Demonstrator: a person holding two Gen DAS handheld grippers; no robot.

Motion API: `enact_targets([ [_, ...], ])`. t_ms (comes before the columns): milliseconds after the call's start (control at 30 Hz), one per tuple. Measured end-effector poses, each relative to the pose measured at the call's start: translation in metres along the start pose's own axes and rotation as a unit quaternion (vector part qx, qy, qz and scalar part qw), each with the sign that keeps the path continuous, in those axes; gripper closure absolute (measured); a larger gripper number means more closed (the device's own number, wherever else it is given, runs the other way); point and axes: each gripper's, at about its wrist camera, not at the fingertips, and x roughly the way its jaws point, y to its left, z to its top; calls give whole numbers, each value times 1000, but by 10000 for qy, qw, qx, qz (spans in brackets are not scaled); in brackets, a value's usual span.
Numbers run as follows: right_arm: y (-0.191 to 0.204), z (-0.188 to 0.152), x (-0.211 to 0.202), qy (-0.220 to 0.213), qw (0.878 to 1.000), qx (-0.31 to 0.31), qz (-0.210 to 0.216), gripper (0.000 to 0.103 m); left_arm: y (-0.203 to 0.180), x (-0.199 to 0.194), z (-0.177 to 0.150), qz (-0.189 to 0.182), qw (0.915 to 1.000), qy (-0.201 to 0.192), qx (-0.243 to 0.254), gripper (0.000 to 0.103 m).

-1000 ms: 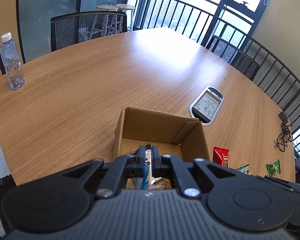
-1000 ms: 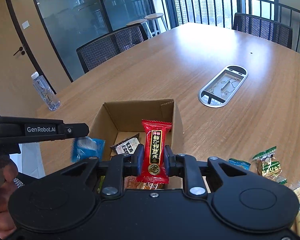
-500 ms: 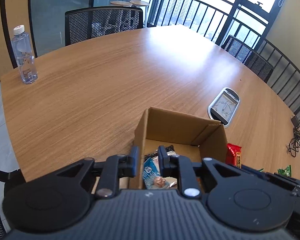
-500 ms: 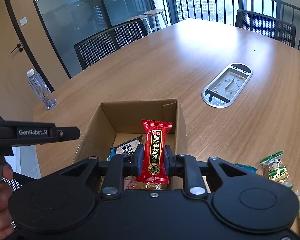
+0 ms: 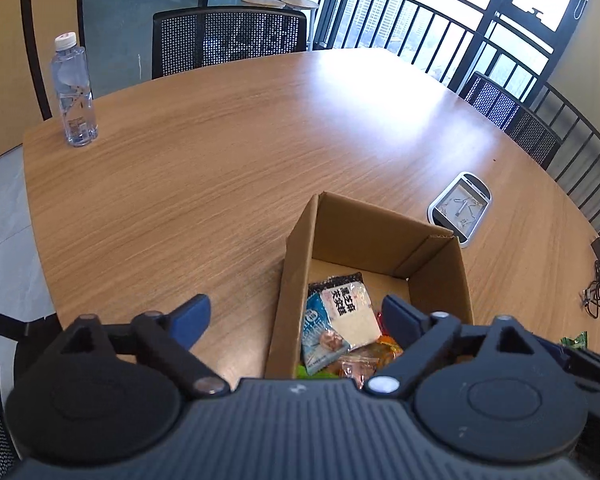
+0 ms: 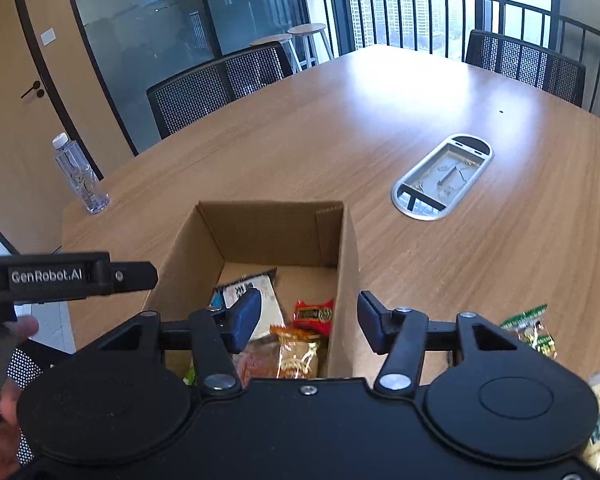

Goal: Organize snacks
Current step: 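Open both tools to drop the candies into the box, then move both tools back toward the remaining snacks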

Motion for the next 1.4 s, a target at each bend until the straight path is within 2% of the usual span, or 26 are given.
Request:
enact_targets([
  [167, -10, -12, -15, 36, 10000, 50, -31, 50, -10, -9, -11, 30, 10000, -86, 23, 0],
  [367, -27, -25, -38, 17, 9999, 97, -66, 49, -25, -22, -27, -5, 9998, -177, 44, 0],
  [567, -45, -38, -63, -61, 9998, 140, -132, 37, -44, -35, -45, 78, 9996, -221, 166, 0],
  [733, -62, -51, -83, -123, 9995, 174, -219, 24, -62, -45, -63, 17, 9994, -218, 255, 0],
  [933, -84, -69, -107, -173, 9990, 228, -341, 14, -87, -57, -85, -129, 9992, -141, 353, 0],
  [1400, -132, -109, -150, -153, 9987, 233, -422, 13, -143, -84, -138, -106, 9986, -110, 512, 0],
])
